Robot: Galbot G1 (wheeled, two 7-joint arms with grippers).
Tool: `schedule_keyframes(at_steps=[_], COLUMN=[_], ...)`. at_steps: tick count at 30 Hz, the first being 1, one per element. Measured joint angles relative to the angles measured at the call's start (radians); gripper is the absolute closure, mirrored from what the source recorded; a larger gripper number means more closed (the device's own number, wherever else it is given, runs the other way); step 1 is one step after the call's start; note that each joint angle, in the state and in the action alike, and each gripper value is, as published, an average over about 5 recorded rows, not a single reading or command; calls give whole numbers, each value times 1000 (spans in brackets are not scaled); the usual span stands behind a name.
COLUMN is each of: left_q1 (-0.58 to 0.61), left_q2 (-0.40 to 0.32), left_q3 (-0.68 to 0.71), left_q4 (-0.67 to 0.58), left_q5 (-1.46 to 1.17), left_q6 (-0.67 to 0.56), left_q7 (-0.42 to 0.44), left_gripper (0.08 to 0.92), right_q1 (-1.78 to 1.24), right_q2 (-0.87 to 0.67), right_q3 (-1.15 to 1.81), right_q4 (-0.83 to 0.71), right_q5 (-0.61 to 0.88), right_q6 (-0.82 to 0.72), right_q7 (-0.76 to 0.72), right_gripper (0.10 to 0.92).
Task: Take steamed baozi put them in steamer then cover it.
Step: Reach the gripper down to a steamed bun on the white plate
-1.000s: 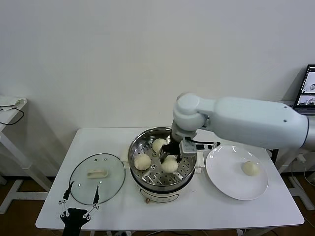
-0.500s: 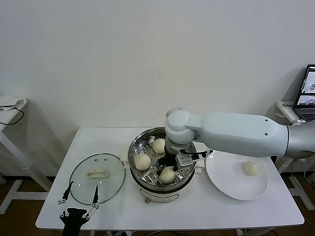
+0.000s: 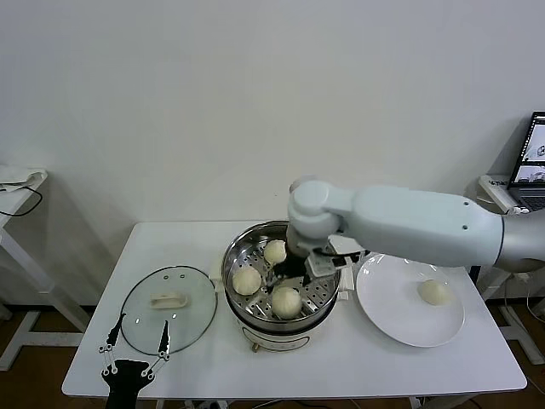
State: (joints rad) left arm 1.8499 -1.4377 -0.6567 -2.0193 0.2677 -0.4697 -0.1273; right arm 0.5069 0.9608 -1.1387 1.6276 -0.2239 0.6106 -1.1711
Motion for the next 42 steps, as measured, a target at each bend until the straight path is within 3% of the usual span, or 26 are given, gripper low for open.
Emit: schedule_keyframes(at_steps=[10,22,42], left_q1=[-3,10,20], left_q2=[9,11,3], left_q3=[7,-3,-9], left_q4=[4,-4,-3], left_q5=[2,2,4], left_q6=[-5,-7,-9], left_q7=[2,5,6], left_gripper=[177,177,177], right_q1=[-15,-245,-497], right_q2=[-198,-279,-250], right_q3=[114,287,427], right_q4=[-269,-659,-845], right_q5=[200,148,83], right_q6=[-293,-404,-467], right_q7=[-112,-137,-42], right_gripper=[203,203,203])
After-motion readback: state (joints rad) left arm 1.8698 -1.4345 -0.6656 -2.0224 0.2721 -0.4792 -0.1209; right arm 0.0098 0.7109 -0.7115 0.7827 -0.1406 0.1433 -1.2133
